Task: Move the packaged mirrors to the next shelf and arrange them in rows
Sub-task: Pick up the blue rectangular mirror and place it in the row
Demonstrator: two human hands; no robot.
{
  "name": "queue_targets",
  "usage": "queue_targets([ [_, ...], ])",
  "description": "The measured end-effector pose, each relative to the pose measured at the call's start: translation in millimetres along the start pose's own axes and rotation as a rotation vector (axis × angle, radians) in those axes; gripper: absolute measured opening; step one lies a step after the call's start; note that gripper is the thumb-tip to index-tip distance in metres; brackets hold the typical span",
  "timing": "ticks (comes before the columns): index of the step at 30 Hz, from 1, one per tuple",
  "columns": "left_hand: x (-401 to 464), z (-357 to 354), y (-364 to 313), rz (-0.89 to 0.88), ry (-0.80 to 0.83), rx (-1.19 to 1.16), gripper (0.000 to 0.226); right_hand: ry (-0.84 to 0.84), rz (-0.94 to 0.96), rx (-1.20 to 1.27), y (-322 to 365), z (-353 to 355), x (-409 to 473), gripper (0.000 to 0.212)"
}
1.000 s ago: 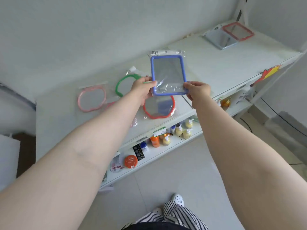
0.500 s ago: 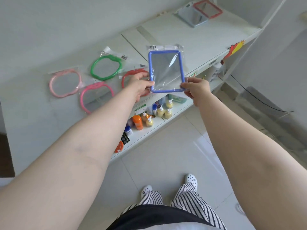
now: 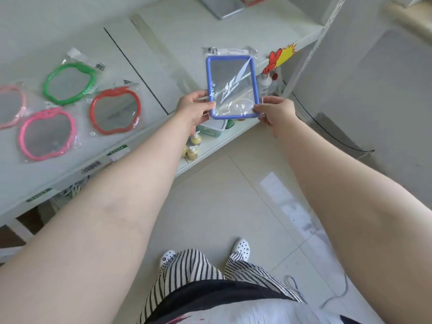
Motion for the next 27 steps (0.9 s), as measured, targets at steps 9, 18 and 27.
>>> queue_targets([
  [9,57,-32,-33,-0.040,-0.084,0.037,0.040,0.049,-0.029,-0.006,39,31,69,0.032],
  [18,155,-65,-72,-0.084,-0.044,0.066,0.042,0.002,0.012,0.004,93,66,152,0.031],
  [27,221,-97,-112,-0.116,-0.095,0.053,0.041,0.050,0.033,-0.060,150,93,229,0.020],
])
Point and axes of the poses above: each hand's wrist, its own x-axis towards the middle knuckle, its own z-axis out of the back of the hand, y = z × x, the point moved 10 cm from there along x, towards the middle knuckle, and after that the axes turned 11 degrees about y, right-handed, at the moved point
